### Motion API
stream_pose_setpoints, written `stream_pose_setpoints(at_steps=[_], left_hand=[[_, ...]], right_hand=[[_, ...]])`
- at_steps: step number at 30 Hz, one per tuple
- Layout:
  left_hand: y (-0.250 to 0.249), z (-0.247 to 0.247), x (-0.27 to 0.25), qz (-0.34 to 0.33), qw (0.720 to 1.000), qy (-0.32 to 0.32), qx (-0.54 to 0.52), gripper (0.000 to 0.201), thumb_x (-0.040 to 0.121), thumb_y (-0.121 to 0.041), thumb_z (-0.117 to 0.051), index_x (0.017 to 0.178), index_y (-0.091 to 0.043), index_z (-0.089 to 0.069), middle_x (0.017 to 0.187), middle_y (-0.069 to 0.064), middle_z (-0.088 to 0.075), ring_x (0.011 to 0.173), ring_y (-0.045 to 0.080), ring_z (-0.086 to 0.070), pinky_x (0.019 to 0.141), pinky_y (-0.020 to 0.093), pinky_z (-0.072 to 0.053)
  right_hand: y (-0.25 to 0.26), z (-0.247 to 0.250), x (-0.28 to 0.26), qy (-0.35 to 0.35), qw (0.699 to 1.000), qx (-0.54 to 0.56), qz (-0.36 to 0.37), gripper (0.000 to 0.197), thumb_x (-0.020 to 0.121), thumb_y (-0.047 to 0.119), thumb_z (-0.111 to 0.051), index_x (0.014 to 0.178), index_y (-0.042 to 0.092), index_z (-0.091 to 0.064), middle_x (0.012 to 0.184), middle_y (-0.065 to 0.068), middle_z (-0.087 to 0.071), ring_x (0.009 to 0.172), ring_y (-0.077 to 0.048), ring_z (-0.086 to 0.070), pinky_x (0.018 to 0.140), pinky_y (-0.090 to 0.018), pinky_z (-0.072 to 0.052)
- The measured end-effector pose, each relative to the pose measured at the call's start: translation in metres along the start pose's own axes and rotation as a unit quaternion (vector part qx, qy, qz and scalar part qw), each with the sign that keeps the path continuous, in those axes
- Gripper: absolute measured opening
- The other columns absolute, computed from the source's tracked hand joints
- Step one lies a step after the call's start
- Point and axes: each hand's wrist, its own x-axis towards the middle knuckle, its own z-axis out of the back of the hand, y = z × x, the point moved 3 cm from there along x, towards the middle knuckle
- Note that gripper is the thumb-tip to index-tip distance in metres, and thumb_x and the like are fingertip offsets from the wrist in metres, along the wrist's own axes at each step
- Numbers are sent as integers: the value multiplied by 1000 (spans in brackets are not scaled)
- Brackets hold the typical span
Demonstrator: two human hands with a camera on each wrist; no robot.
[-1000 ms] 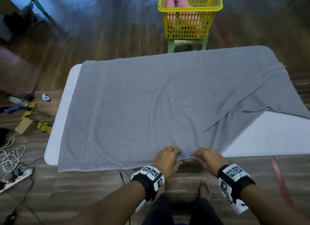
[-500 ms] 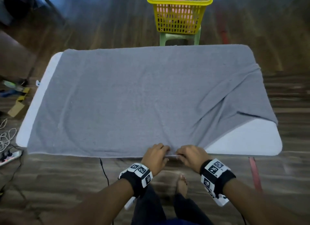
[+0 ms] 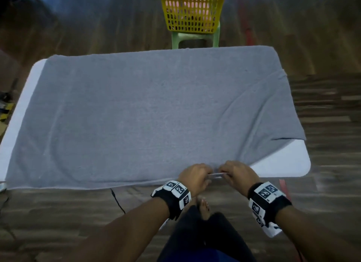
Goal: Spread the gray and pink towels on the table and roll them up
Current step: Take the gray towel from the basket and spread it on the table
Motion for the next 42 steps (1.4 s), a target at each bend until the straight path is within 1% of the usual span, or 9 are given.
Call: stream_pose_setpoints(at_steps=[5, 11, 16, 18, 22, 24, 32, 37, 42], left_hand=[[2, -3, 0, 13, 998, 51, 21, 14, 82, -16, -54, 92, -17, -63, 96, 8, -65, 88, 29, -59, 72, 37, -47], [-4, -4, 2, 37, 998, 43, 26, 11, 86, -21, -55, 93, -17, -62, 98, 5, -62, 89, 26, -58, 75, 36, -47], [-22, -10, -5, 60, 997, -8, 49, 10, 86, -16, -53, 92, -12, -61, 98, 8, -62, 90, 28, -57, 74, 37, -44], [-32, -12, -10, 64, 994, -36, 75, 8, 80, -8, -59, 88, -11, -62, 92, 10, -61, 85, 31, -58, 69, 37, -46], [-48, -18, -25, 86, 983, -78, 142, 35, 49, 6, -74, 72, -14, -57, 70, 5, -54, 59, 28, -55, 44, 29, -41], [-54, -20, -30, 92, 978, -105, 158, 41, 42, 9, -74, 70, -14, -55, 68, 4, -52, 57, 26, -53, 42, 28, -38], [-65, -33, -40, 125, 971, -122, 163, 41, 44, 8, -75, 72, -13, -54, 68, 3, -52, 55, 24, -52, 44, 27, -34], [-58, -39, -31, 167, 978, 1, 123, 18, 86, -29, -58, 101, -20, -63, 100, 3, -65, 93, 26, -61, 75, 34, -46], [-52, -19, 3, 127, 982, -90, 109, 26, 84, -35, -60, 102, -16, -63, 100, 4, -62, 96, 27, -57, 78, 36, -44]], right_hand=[[-71, 28, -18, -69, 990, -40, -117, 17, 71, 13, -75, 84, 23, -72, 81, -2, -68, 79, -29, -66, 73, -38, -45], [-146, 51, -54, -71, 981, -63, -167, 14, 67, 8, -76, 78, 14, -69, 73, -8, -65, 72, -34, -64, 71, -41, -49], [-178, 50, -89, -67, 977, 8, -203, 18, 77, 3, -65, 92, 12, -61, 94, -9, -53, 83, -33, -57, 68, -36, -43], [-181, 42, -103, -98, 977, 28, -186, 20, 74, 0, -65, 89, 12, -60, 93, -8, -50, 79, -33, -56, 64, -35, -42], [-189, 29, -131, -161, 969, 68, -173, 29, 65, -8, -68, 82, 13, -57, 87, -6, -50, 71, -30, -53, 60, -33, -42], [-190, 23, -142, -181, 962, 80, -188, 30, 65, -7, -70, 81, 14, -55, 84, -6, -51, 69, -31, -53, 57, -35, -42], [-198, -1, -165, -175, 945, 138, -240, 19, 74, 6, -71, 83, 18, -58, 84, -2, -55, 78, -31, -57, 65, -36, -48], [-193, 6, -158, -80, 949, 128, -276, 23, 84, 31, -68, 105, 23, -65, 97, -3, -71, 93, -26, -65, 77, -31, -46], [-173, 62, -87, -101, 969, 116, -193, 12, 88, 39, -58, 90, 28, -63, 88, 1, -70, 85, -26, -65, 72, -33, -51]])
